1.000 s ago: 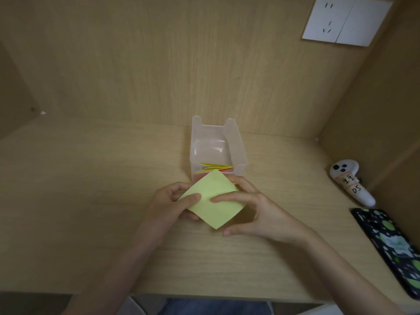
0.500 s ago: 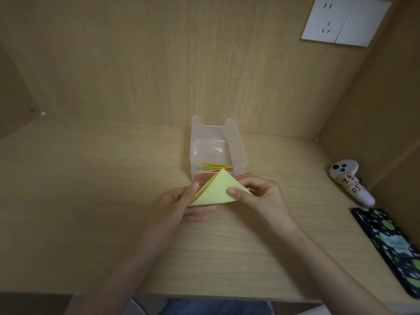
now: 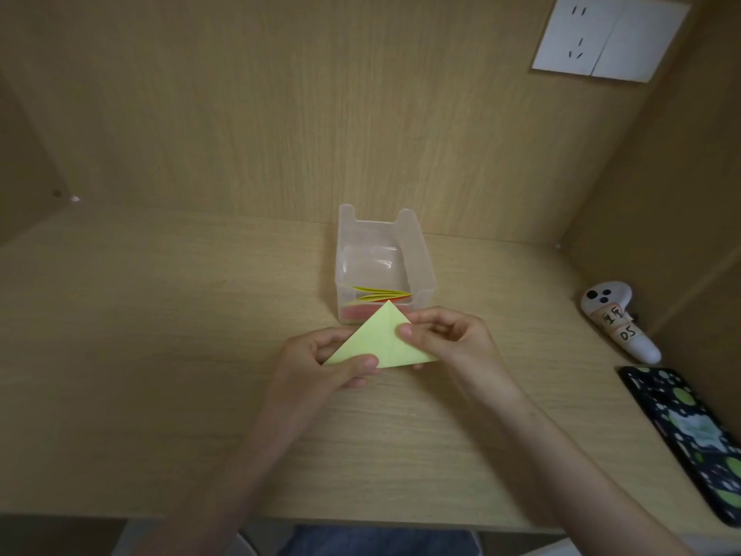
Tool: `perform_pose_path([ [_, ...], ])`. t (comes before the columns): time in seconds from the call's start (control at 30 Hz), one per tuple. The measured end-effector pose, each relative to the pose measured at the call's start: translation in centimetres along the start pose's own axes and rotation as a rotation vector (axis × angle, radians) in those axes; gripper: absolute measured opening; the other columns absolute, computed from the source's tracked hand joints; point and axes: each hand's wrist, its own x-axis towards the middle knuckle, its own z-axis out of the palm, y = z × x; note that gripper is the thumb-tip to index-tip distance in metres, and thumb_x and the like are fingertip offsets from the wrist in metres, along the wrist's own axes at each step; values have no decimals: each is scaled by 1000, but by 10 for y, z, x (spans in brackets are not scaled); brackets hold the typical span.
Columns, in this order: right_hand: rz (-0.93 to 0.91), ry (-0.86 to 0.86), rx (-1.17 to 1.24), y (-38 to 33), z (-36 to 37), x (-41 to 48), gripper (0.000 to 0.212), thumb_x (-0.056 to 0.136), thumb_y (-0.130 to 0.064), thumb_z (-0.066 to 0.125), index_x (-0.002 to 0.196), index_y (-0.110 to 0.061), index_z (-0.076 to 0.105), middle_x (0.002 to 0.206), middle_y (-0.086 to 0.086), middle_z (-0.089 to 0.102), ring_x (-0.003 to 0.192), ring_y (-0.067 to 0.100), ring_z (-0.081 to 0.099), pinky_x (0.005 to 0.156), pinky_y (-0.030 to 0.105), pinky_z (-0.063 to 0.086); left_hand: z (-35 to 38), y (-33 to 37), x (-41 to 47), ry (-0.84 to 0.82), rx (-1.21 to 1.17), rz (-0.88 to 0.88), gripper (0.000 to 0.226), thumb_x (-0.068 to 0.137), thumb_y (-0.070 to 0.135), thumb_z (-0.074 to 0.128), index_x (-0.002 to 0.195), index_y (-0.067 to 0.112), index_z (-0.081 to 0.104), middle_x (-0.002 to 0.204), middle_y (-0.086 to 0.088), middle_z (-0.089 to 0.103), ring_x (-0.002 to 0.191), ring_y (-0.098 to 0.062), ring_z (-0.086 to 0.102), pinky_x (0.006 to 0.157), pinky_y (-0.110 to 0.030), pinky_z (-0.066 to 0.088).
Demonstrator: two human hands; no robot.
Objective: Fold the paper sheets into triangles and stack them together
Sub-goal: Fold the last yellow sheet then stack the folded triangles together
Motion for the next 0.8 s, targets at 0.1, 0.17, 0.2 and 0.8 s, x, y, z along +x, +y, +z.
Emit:
perform_pose_path([
  [0.1,6,36,-27,-1,0,0,3,76,-4,72,77,-6,69,64,3,67,56,10,58,49,20,48,0,1,-1,-1,19,15,31,70,3,77,97,16,70,81,-3,76,70,-12,72,56,-12,50],
  [0.17,8,53,-33,-2,1,0,4,76,-4,72,75,-5,69,62,2,67,55,10,58,49,20,47,0,1,-2,4,44,27,30,70,3,77,96,17,71,77,0,75,64,-8,70,55,-11,49],
  [0.2,9,57,-35,-3,2,0,4,76,-4,72,76,-4,69,62,3,67,54,11,58,48,20,47,-1,1,-1,12,58,30,30,69,4,78,95,17,71,75,1,75,62,-7,69,54,-11,48],
  [0.8,4,25,-68,-6,5,-7,4,77,-5,71,77,-4,67,68,9,65,57,12,57,50,21,47,3,1,1,1,292,13,25,64,18,83,83,30,70,72,17,72,63,5,64,56,-9,45],
])
